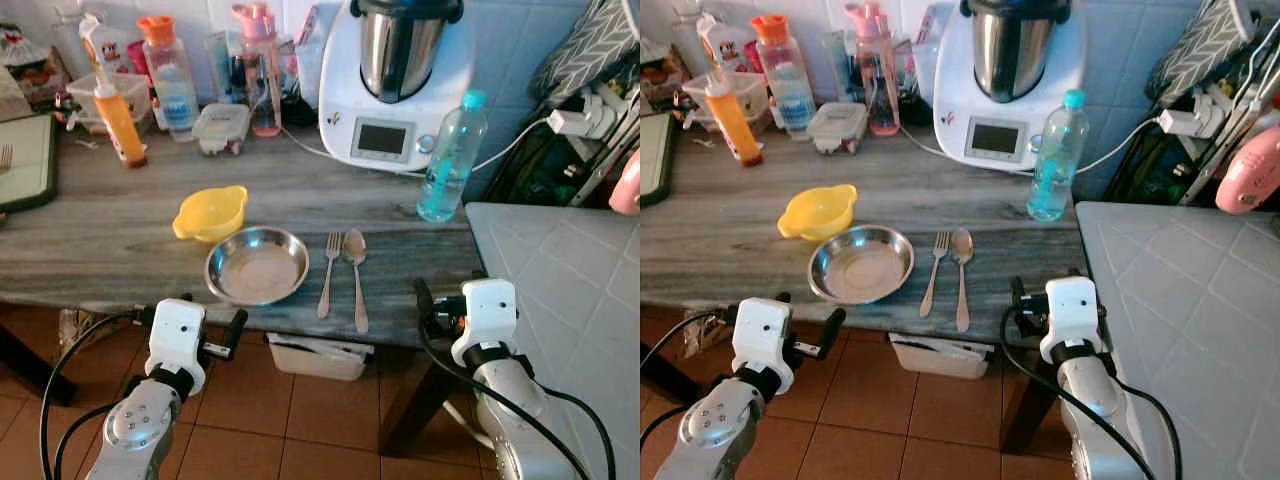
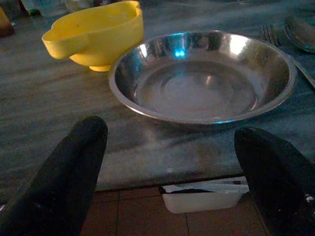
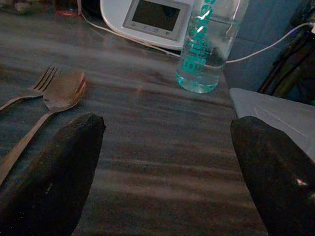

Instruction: Setting the table

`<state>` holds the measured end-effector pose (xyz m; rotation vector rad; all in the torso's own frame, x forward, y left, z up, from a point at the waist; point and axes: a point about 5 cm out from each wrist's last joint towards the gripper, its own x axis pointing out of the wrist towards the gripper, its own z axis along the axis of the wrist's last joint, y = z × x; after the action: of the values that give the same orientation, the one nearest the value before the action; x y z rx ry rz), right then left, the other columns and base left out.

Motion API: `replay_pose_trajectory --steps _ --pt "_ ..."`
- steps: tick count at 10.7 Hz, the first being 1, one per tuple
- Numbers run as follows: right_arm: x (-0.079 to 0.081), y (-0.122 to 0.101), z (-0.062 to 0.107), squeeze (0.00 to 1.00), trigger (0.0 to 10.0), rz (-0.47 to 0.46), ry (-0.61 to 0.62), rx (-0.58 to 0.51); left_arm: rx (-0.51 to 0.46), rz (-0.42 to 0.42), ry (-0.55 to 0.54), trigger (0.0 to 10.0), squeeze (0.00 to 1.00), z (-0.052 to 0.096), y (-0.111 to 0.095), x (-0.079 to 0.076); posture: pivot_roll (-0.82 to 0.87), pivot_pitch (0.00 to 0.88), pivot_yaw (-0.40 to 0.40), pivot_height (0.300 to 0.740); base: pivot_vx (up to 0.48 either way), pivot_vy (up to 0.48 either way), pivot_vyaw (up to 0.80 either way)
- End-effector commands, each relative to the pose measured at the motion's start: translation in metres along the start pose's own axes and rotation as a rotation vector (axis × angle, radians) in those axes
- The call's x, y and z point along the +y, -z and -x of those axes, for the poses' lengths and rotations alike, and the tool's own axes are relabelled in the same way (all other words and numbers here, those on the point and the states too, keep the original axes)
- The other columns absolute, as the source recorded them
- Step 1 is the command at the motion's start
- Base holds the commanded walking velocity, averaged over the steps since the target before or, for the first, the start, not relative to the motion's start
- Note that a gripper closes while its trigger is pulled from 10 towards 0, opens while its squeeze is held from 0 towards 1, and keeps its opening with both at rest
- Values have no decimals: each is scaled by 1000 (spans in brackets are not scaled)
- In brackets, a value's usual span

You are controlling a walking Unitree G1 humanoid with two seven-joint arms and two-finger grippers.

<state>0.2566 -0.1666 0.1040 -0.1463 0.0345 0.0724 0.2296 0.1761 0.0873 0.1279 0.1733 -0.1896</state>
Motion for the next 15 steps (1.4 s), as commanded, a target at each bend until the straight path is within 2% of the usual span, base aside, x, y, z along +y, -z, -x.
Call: replay_pose_trajectory --steps 1,11,15 --pt "-4 1 -1 0 10000 3 16 5 1 -9 7 10000 0 -1 0 -1 99 0 8 740 -262 0 0" --pt "-3 0 -6 0 10000 10 13 -2 0 -27 16 10000 0 -1 0 0 114 0 10 740 -288 0 0" --pt "-7 1 -5 0 10000 20 19 1 0 -31 17 10000 0 -1 1 -1 109 0 11 740 -302 0 0"
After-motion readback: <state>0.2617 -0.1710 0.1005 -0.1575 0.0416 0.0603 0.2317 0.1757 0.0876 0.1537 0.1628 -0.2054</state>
